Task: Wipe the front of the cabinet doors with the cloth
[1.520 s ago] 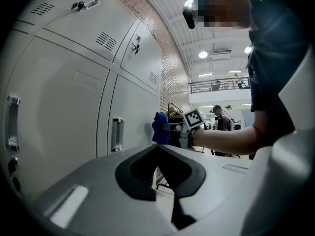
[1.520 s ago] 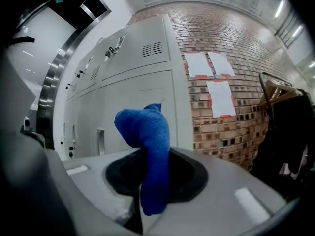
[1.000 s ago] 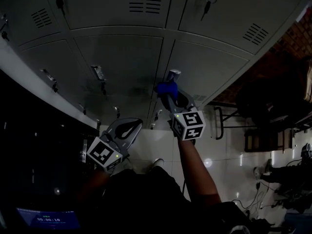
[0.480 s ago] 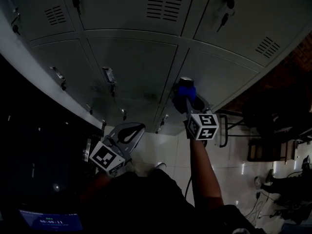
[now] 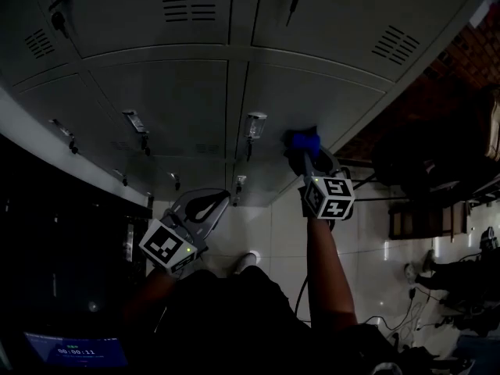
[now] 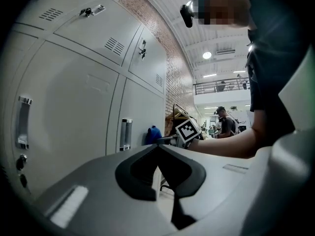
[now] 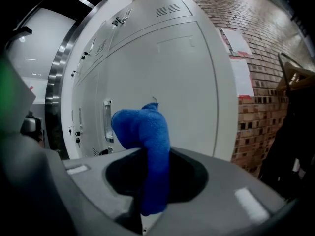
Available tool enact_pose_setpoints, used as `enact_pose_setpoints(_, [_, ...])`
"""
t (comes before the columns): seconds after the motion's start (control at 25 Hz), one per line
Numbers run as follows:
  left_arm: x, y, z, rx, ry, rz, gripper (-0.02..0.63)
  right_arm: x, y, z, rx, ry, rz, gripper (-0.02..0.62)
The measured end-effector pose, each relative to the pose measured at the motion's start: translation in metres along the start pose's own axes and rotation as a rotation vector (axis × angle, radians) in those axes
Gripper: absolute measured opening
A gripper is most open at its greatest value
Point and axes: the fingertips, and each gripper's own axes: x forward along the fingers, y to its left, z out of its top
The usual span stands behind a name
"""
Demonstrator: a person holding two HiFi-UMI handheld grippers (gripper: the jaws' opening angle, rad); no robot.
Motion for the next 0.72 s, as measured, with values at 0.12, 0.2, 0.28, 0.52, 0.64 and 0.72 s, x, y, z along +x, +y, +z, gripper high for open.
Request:
enact_pose_setpoints(0.12, [0.018, -0.012, -0.004, -0.002, 0.011, -0.031, 0.000, -0.009, -0.028, -0.005, 0.008, 0.004, -0.041, 0.084])
enact_pose_setpoints(0.2, [0.027, -0.019, -0.004, -0.002, 0.008, -0.048, 0.000, -0.015, -0.045, -0.009, 0.015, 0.005, -0.067, 0.084])
enact_pose_setpoints(0.28, [0.033, -0.023, -0.005, -0.001, 0.008, -0.056, 0.000, -0.020, -0.061, -0.012, 0.023, 0.006, -0.092, 0.084])
enact_pose_setpoints(0.52, [0.035, -0.026, -0.011, -0.013, 0.032, -0.053, 0.000, -0.033, -0.096, -0.020, 0.050, 0.004, -0.158, 0.084])
enact_pose_setpoints(0.64, [0.031, -0.025, -0.014, -0.012, 0.033, -0.052, 0.000, -0.038, -0.103, -0.023, 0.070, -0.006, -0.193, 0.084])
enact_pose_setpoints(0.72, [0.027, -0.024, -0.014, -0.016, 0.035, -0.054, 0.000, -0.042, -0.100, -0.023, 0.079, -0.020, -0.207, 0.084])
